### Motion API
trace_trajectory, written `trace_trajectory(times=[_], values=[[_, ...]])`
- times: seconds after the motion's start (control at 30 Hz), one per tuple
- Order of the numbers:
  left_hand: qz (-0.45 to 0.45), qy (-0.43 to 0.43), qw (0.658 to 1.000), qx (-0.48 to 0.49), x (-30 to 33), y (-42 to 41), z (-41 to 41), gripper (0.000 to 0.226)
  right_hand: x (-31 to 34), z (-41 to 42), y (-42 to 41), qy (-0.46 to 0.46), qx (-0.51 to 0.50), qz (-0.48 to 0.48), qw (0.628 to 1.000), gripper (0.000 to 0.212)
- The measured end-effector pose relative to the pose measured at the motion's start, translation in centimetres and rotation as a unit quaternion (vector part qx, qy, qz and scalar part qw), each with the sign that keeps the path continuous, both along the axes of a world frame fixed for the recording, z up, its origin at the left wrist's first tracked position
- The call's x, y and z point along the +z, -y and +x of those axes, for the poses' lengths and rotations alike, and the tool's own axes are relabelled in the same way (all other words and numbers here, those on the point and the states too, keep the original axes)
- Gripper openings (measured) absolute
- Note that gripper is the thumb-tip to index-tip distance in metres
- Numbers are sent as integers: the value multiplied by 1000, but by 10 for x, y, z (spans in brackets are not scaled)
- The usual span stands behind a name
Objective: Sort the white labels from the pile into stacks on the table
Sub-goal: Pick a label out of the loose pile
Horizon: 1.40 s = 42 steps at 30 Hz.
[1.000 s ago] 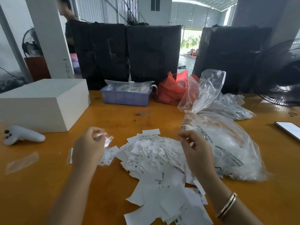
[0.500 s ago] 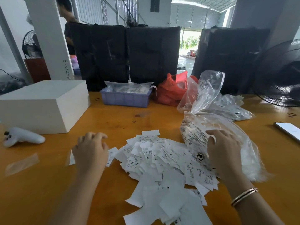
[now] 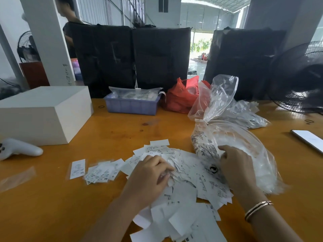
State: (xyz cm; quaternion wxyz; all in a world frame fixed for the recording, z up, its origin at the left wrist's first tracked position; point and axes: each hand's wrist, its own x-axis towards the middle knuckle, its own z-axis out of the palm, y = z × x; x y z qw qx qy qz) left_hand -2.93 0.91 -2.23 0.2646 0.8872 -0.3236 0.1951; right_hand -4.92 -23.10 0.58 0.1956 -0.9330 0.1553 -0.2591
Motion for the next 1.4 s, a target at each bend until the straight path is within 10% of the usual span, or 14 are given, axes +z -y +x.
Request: trace_trajectory(times=[0.17,0.27,0.4,0.77,1.0,1.4], values=[[-51,-35,998,8,7,2,-3,20,14,-2,-10,214,112,125,962,24],[-164,-128,978,-5,15,4,-9,17,20,-7,-40,115,220,421,873,25],[-258,-257,931,-28,26,1,-13,38,13,-13,-72,29,297,555,777,21],[-263,-276,924,-10,29,-2,-9,8,0,-16,-95,9,314,483,817,20],[-417,-270,866,54,31,-4,-6,3,0,-13,-91,-31,345,459,818,36],[-345,-436,830,-54,37,-11,-7,44,-2,-10,-84,7,340,486,805,31]])
